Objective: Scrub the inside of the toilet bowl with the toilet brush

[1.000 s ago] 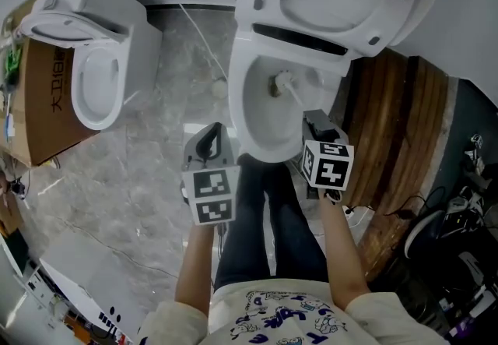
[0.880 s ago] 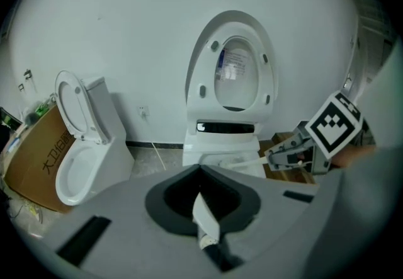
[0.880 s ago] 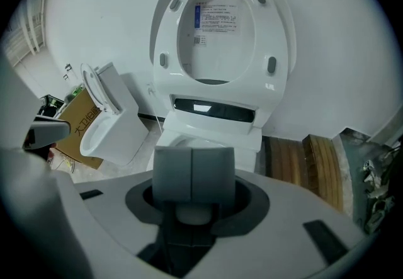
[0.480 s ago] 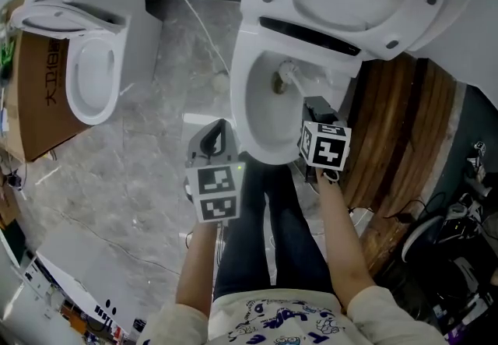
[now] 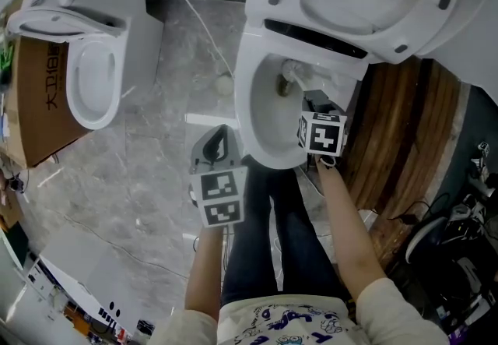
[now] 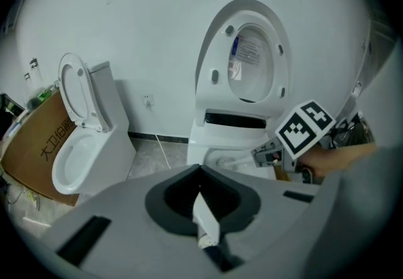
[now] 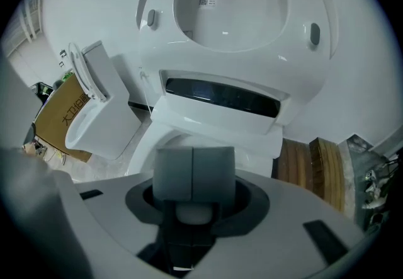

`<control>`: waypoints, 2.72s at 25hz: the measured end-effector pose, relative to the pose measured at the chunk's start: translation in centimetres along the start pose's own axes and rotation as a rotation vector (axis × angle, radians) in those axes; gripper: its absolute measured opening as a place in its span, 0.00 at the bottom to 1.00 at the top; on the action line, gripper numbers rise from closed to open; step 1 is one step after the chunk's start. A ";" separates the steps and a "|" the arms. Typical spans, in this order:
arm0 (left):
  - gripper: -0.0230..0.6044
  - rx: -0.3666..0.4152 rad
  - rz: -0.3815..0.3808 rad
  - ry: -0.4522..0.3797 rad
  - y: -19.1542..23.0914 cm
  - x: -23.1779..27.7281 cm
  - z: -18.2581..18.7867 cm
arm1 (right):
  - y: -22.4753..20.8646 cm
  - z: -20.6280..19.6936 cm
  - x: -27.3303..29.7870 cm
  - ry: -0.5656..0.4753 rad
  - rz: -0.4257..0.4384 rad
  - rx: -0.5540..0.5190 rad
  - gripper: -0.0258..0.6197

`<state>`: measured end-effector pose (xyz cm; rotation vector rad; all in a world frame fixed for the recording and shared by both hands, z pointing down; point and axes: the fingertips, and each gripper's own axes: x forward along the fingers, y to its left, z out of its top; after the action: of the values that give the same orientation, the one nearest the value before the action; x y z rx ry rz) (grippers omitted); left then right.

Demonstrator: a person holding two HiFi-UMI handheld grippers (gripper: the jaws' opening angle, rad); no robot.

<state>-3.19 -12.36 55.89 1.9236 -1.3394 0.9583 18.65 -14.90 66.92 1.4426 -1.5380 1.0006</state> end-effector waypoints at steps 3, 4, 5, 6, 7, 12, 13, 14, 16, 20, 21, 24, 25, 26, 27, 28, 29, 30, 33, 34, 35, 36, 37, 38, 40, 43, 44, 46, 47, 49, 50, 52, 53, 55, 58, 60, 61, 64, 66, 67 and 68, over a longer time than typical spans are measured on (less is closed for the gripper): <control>0.04 -0.013 0.007 0.004 0.4 0.2 -0.2 | 0.2 0.1 1.0 0.001 0.006 0.043 0.30; 0.04 -0.015 0.008 0.005 0.5 0.3 -0.3 | 0.2 0.1 1.2 0.002 0.007 0.066 0.30; 0.04 -0.016 0.009 0.007 0.6 0.3 -0.4 | 0.3 0.1 1.4 0.005 0.010 0.090 0.30; 0.04 -0.018 0.011 0.009 0.7 0.2 -0.5 | 0.4 0.0 1.5 0.007 0.014 0.111 0.30; 0.04 -0.020 0.012 0.009 0.8 0.2 -0.6 | 0.6 0.1 1.6 0.008 0.023 0.122 0.30; 0.04 -0.035 0.009 0.010 0.9 0.1 -1.0 | 2.4 -0.7 1.8 0.006 0.085 0.074 0.30; 0.04 -0.035 0.007 0.011 0.9 0.0 -1.1 | 2.7 -1.0 1.7 0.009 0.098 0.074 0.30; 0.04 -0.034 0.005 0.010 0.8 0.0 -1.2 | 3.0 -1.4 1.6 0.014 0.112 0.080 0.30; 0.04 -0.031 0.003 0.009 0.8 -0.2 -1.2 | 3.6 -2.2 1.4 0.026 0.141 0.091 0.30; 0.04 -0.025 0.001 0.013 0.7 -0.5 -1.6 | 5.0 -4.4 0.5 0.064 0.176 -0.002 0.30; 0.04 -0.026 0.002 0.015 0.7 -0.6 -1.8 | 5.3 -5.0 0.3 0.075 0.180 -0.033 0.30; 0.04 -0.033 0.005 0.017 0.8 -0.8 -2.1 | 6.1 -6.6 -0.5 0.107 0.190 -0.117 0.30; 0.04 -0.035 0.005 0.017 0.8 -0.9 -2.2 | 6.4 -7.1 -0.7 0.116 0.193 -0.147 0.30; 0.04 -0.035 0.005 0.017 0.8 -1.0 -2.3 | 6.7 -7.6 -1.0 0.126 0.198 -0.182 0.30; 0.04 -0.035 0.005 0.019 0.8 -1.1 -2.5 | 6.9 -8.1 -1.2 0.137 0.203 -0.222 0.30; 0.04 -0.035 0.005 0.020 0.8 -1.2 -2.6 | 7.1 -8.6 -1.5 0.149 0.207 -0.269 0.30; 0.04 -0.035 0.005 0.022 0.7 -1.2 -2.8 | 7.1 -9.1 -1.6 0.164 0.208 -0.320 0.30; 0.04 -0.037 0.005 0.024 0.7 -1.2 -2.9 | 7.1 -9.7 -1.8 0.182 0.209 -0.372 0.30; 0.04 -0.039 0.009 0.026 0.8 -1.5 -3.2 | 6.5 -11.3 -2.1 0.241 0.210 -0.501 0.31; 0.04 -0.039 0.011 0.026 0.9 -1.6 -3.4 | 6.1 -11.7 -2.1 0.260 0.208 -0.532 0.31; 0.04 -0.040 0.013 0.027 0.9 -1.6 -3.5 | 5.7 -12.1 -2.1 0.280 0.205 -0.557 0.31; 0.04 -0.041 0.015 0.029 1.0 -1.7 -3.6 | 5.2 -12.4 -2.1 0.297 0.203 -0.575 0.31; 0.04 -0.041 0.017 0.030 1.1 -1.7 -3.7 | 4.8 -12.6 -2.1 0.314 0.200 -0.584 0.31; 0.04 -0.042 0.020 0.031 1.2 -1.8 -3.8 | 4.2 -12.8 -2.0 0.332 0.197 -0.585 0.31; 0.04 -0.046 0.025 0.031 1.4 -2.0 -3.9 | 3.1 -13.3 -2.0 0.370 0.185 -0.577 0.30; 0.04 -0.051 0.031 0.031 1.5 -2.1 -4.1 | 1.6 -13.5 -1.7 0.385 0.158 -0.580 0.30; 0.04 -0.050 0.032 0.032 1.5 -2.1 -4.2 | 1.1 -13.4 -1.7 0.386 0.146 -0.585 0.30; 0.04 -0.048 0.032 0.033 1.5 -2.2 -4.2 | 0.2 -13.0 -1.5 0.384 0.120 -0.600 0.30; 0.04 -0.046 0.032 0.034 1.5 -2.2 -4.3 | -0.2 -12.8 -1.4 0.381 0.108 -0.611 0.30; 0.04 -0.040 0.033 0.037 1.6 -2.3 -4.4 | -0.8 -12.3 -1.3 0.373 0.083 -0.648 0.30; 0.04 -0.039 0.034 0.037 1.6 -2.3 -4.4 | -1.1 -12.1 -1.1 0.367 0.071 -0.670 0.30; 0.04 -0.041 0.036 0.038 1.8 -2.3 -4.5 | -1.6 -11.8 -0.9 0.355 0.051 -0.699 0.30; 0.04 -0.042 0.036 0.038 1.8 -2.2 -4.5 | -1.8 -11.6 -0.8 0.351 0.044 -0.705 0.30; 0.04 -0.044 0.037 0.038 1.9 -2.2 -4.5 | -2.2 -11.2 -0.6 0.343 0.031 -0.723 0.30; 0.04 -0.046 0.040 0.038 2.1 -2.2 -4.4 | -2.7 -10.3 -0.2 0.325 -0.001 -0.785 0.30; 0.04 -0.048 0.041 0.036 2.2 -2.1 -4.4 | -3.0 -9.5 0.2 0.313 -0.022 -0.825 0.30; 0.04 -0.048 0.041 0.036 2.3 -2.1 -4.3 | -3.3 -9.0 0.4 0.305 -0.034 -0.839 0.30; 0.04 -0.052 0.045 0.037 2.5 -2.1 -4.4 | -3.8 -7.6 0.9 0.282 -0.058 -0.850 0.30; 0.04 -0.058 0.047 0.040 2.4 -2.1 -4.4 | -4.0 -6.9 1.2 0.265 -0.075 -0.880 0.30; 0.04 -0.060 0.046 0.039 2.4 -2.1 -4.3 | -4.0 -6.5 1.3 0.252 -0.086 -0.909 0.30; 0.04 -0.062 0.045 0.038 2.3 -2.1 -4.3 | -4.1 -6.2 1.3 0.237 -0.098 -0.944 0.30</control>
<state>-6.79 -8.55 56.74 1.8270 -1.3795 0.9594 22.83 -9.87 70.63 0.6867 -1.4350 0.2673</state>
